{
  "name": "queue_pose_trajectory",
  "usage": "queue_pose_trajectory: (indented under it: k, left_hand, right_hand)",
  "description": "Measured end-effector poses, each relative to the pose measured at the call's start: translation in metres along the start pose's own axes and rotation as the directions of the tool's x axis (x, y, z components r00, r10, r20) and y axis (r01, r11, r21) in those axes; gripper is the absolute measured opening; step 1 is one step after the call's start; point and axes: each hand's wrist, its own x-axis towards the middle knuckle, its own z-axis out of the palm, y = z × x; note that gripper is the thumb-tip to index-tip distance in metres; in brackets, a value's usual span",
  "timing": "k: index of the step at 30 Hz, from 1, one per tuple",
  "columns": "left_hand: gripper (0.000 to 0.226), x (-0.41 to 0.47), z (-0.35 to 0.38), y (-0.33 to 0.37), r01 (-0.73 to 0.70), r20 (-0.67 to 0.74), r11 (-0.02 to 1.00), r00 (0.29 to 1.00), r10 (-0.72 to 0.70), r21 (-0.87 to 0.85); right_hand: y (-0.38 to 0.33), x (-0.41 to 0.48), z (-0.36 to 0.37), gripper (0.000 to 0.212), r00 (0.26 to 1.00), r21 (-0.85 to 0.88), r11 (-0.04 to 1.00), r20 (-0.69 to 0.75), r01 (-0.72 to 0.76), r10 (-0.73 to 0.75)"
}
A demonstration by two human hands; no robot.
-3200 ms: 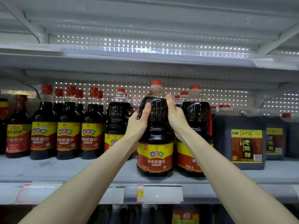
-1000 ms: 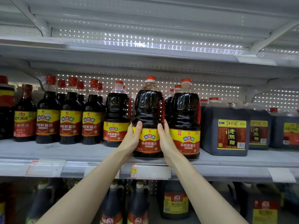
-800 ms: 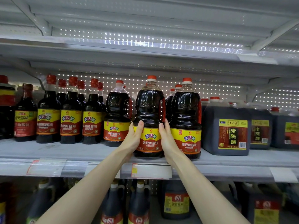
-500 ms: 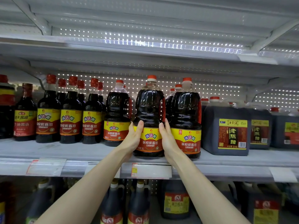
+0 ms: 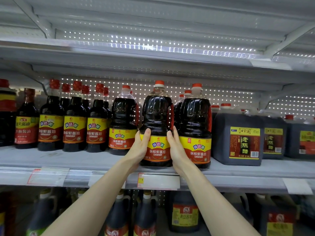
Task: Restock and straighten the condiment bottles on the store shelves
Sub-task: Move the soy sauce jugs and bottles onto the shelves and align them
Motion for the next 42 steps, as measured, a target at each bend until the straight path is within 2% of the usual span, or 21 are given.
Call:
queue_pose_trajectory:
  k: [7, 14, 23, 30, 38, 42]
  left_hand:
    - [0.052, -0.002, 0.0, 0.005, 0.004, -0.023, 1.0, 1.0, -0.004, 0.029]
    - [0.056, -0.014, 0.0, 0.015, -0.023, -0.128, 0.988, 0.991, 0.043, 0.15]
    - [0.059, -0.055, 0.004, 0.029, -0.052, -0.221, 0.975, 0.97, 0.1, 0.215]
    - [0.061, -0.094, 0.016, 0.037, -0.082, -0.228, 0.964, 0.963, 0.142, 0.254]
    - [0.059, -0.143, 0.032, 0.023, -0.072, -0.152, 0.962, 0.982, 0.116, 0.265]
    - [0.055, -0.164, 0.034, -0.001, -0.078, -0.107, 0.965, 0.988, 0.108, 0.252]
  right_hand:
    - [-0.004, -0.002, 0.001, 0.057, 1.0, -0.02, 1.0, -0.004, -0.023, 0.023]
    - [-0.02, -0.013, -0.002, 0.057, 0.999, -0.111, 0.993, -0.025, -0.047, 0.044]
    - [-0.043, -0.057, -0.022, 0.049, 0.998, -0.157, 0.986, -0.02, 0.06, -0.064]
    - [-0.052, -0.089, -0.047, 0.048, 0.996, -0.144, 0.987, -0.045, 0.065, -0.073]
    - [-0.04, -0.141, -0.064, 0.041, 0.992, -0.152, 0.987, -0.107, 0.051, -0.068]
    - [-0.028, -0.169, -0.065, 0.018, 0.99, -0.153, 0.988, -0.129, 0.031, -0.051]
